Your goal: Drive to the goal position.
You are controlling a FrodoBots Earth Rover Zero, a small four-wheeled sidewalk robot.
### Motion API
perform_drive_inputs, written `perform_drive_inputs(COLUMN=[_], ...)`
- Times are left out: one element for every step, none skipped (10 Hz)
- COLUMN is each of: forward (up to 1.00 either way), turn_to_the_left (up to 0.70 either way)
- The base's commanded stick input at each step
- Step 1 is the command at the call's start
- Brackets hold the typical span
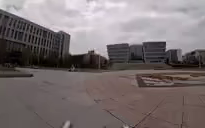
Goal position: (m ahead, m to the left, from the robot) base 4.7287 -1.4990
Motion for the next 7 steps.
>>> perform_drive_inputs(forward=[0.7,0.7,0.7,0.7,0.7,0.7,0.7], turn_to_the_left=[0.0,0.0,-0.01,-0.08,-0.29,-0.34,-0.34])
